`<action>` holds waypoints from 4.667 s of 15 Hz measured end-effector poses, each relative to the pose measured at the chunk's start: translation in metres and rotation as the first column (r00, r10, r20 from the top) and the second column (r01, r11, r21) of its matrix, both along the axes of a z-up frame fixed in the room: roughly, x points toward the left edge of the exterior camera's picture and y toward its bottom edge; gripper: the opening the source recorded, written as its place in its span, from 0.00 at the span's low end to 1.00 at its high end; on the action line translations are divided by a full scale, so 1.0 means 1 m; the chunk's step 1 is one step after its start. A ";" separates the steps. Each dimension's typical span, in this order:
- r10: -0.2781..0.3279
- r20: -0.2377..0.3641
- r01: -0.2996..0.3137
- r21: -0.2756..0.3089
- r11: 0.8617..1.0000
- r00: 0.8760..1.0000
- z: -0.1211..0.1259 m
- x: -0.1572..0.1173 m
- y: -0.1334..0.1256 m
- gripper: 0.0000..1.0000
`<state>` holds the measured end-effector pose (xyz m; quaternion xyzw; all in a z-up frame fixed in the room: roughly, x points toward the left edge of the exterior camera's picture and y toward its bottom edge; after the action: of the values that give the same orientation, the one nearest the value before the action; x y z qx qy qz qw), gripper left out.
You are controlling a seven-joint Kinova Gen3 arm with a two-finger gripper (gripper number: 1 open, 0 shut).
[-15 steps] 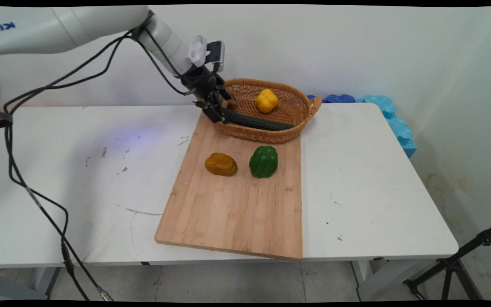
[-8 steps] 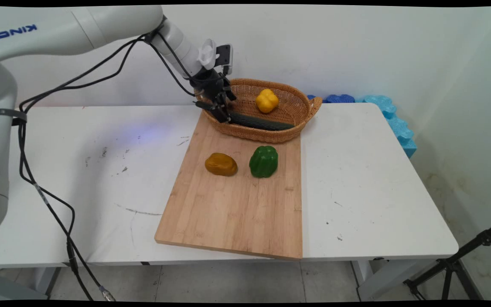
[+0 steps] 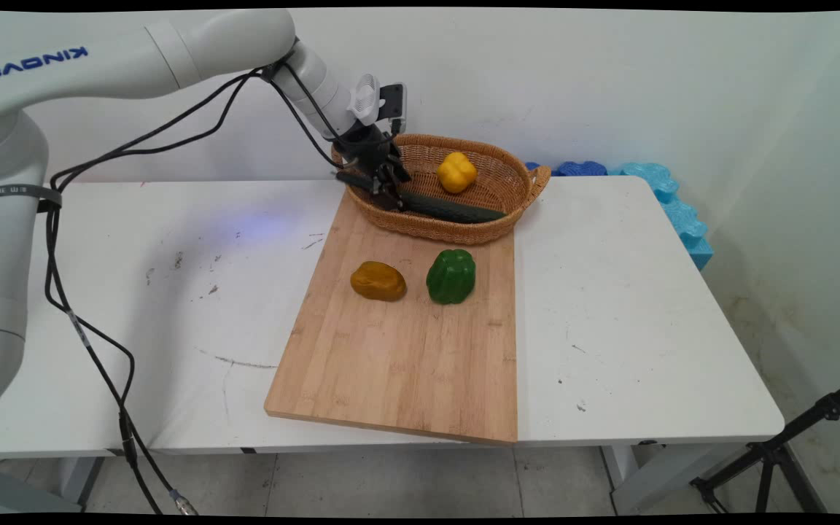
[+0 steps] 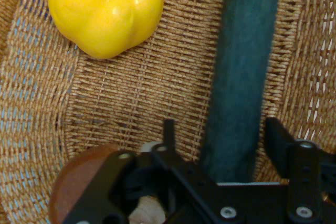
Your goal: Pick up the cucumber from the vegetable basket, then place the picked object on the cutting board
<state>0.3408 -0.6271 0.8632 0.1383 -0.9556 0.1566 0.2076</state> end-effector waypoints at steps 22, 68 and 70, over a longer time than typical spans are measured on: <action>-0.039 -0.004 0.039 -0.023 0.999 0.999 0.051 0.011 0.043 0.00; 0.264 -0.238 -0.157 0.390 0.908 0.935 -0.005 0.016 0.279 0.00; 0.254 -0.246 -0.144 0.389 0.910 0.936 -0.019 0.009 0.276 0.00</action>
<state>0.3503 -0.3508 0.8439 0.2936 -0.9075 -0.0250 0.2993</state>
